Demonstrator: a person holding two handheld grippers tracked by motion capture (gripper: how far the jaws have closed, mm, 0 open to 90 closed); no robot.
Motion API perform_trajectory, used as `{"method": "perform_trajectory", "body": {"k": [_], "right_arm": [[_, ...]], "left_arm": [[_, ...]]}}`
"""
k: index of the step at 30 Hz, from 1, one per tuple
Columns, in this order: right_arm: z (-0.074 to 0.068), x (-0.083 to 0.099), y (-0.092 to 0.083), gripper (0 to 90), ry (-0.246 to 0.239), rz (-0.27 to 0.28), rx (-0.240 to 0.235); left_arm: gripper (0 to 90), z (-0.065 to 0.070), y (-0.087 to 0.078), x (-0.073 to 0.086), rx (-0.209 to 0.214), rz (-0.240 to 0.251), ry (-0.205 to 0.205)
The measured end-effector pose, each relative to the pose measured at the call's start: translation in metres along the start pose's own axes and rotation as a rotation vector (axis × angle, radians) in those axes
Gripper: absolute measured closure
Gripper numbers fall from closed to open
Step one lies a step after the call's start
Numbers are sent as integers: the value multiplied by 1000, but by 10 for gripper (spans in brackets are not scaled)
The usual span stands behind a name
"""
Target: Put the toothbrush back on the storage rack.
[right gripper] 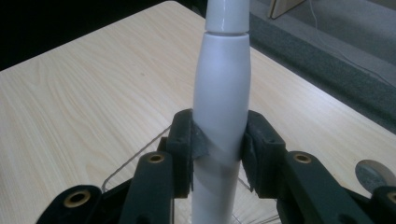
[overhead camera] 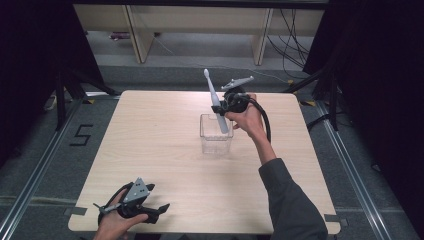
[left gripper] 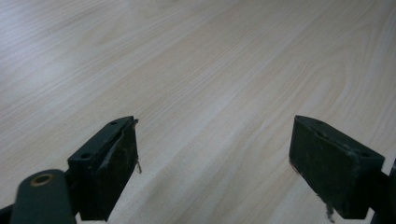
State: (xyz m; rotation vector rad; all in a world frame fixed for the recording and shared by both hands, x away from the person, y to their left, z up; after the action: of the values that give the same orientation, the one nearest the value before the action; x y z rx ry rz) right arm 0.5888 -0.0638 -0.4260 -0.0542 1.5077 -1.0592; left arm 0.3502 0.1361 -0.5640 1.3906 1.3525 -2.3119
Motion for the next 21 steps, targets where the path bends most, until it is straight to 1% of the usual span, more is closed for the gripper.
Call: {"method": "perform_trajectory", "body": {"k": [1, 2, 3, 4, 6, 7, 8, 9, 10, 11, 12, 13, 14, 16, 17, 18, 19, 20, 21], "right_arm": [[-2, 1, 1, 670, 22, -5, -10], [-3, 2, 4, 670, 14, -9, -12], [-3, 2, 4, 670, 14, -9, -12], [-4, 5, 7, 671, 10, -25, -12], [-4, 8, 9, 671, -2, -49, -12], [-5, 9, 11, 671, 3, -48, -8], [-6, 11, 11, 670, 9, -67, -14], [-6, 10, 15, 670, -29, -50, -16], [-6, 12, 17, 670, -39, -53, -16], [-7, 15, 16, 670, -35, -76, -18], [-8, 17, 18, 670, -31, -83, -25], [-7, 18, 20, 670, -33, -74, -12], [-8, 20, 22, 670, -39, -85, -23], [-10, 25, 25, 670, -27, -107, -30], [-9, 28, 25, 670, -35, -125, -28], [-9, 30, 27, 670, -46, -126, -28], [-11, 31, 27, 670, -25, -136, -37], [-10, 32, 28, 670, -34, -141, -31], [-11, 34, 30, 670, -38, -146, -36]], "left_arm": [[150, 0, 0, 0, 0, 0, 0], [150, 2, 1, -1, 10, 12, -16], [149, 2, 1, -1, 10, 12, -16], [150, 2, 1, -2, 8, 22, -17], [150, 3, 1, -2, 6, 27, -21], [150, 3, 1, -2, 6, 27, -21], [149, 2, 1, -2, 5, 27, -20], [150, 0, 0, -1, -6, 18, -5], [150, 1, 0, -2, -2, 20, -7], [149, 1, 0, -2, -3, 21, -7], [150, 1, 0, -2, -3, 20, -8], [149, 2, 0, -1, 3, 20, -11], [149, 2, 1, -2, 5, 26, -18], [150, 2, 0, -1, 3, 19, -9], [150, 1, 0, -1, 2, 19, -8], [150, 2, 1, -2, 4, 27, -17], [150, 2, 1, -2, 4, 26, -17], [150, 2, 1, -2, 4, 26, -17], [150, 2, 1, -2, 5, 26, -18]]}}
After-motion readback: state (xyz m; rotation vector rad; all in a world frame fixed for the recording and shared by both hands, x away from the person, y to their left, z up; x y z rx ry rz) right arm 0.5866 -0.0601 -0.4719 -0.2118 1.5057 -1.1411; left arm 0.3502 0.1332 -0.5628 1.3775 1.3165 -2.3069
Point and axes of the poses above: each handheld gripper's, and its own axes: y roughly forward along the jaws, x roughly out of its underside, z roughly to its right, the point moved 10 cm from there along y, roughly forward along the jaws, and after that the axes turned 12 degrees about -y, right-handed, at the moved point
